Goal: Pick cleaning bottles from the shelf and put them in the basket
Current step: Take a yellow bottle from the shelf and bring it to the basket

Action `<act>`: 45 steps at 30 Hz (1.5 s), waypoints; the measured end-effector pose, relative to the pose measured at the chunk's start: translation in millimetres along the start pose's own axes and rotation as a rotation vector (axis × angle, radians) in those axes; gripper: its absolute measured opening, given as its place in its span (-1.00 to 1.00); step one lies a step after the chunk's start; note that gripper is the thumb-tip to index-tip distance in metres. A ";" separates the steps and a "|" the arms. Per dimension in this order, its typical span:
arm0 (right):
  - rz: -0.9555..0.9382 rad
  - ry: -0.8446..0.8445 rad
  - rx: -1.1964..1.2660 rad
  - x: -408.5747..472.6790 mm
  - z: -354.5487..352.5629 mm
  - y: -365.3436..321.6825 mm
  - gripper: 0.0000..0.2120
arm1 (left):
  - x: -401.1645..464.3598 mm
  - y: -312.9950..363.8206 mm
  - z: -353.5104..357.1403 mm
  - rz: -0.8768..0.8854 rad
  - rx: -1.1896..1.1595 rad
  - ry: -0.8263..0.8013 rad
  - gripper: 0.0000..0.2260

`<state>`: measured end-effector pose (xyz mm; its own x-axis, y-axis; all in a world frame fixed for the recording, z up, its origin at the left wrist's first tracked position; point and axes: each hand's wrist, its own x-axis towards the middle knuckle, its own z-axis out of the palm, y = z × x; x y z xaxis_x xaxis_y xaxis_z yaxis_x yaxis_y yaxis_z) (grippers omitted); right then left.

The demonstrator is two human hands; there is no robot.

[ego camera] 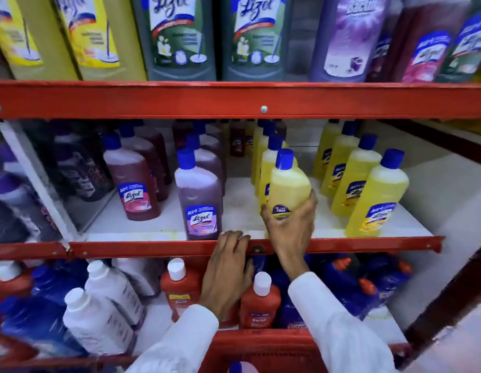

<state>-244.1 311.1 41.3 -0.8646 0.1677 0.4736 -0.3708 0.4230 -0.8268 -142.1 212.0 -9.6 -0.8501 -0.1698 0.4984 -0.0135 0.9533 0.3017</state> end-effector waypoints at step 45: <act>0.077 -0.466 0.474 -45.6 -149.1 33.9 -0.32 | -31.9 87.2 -6.5 -0.074 -0.789 -0.317 -0.43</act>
<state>-166.7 450.5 36.9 -0.9112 -0.2655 0.3152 -0.3190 -0.0296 -0.9473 -112.8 298.9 6.1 -0.9703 -0.0344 0.2396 0.1960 0.4692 0.8610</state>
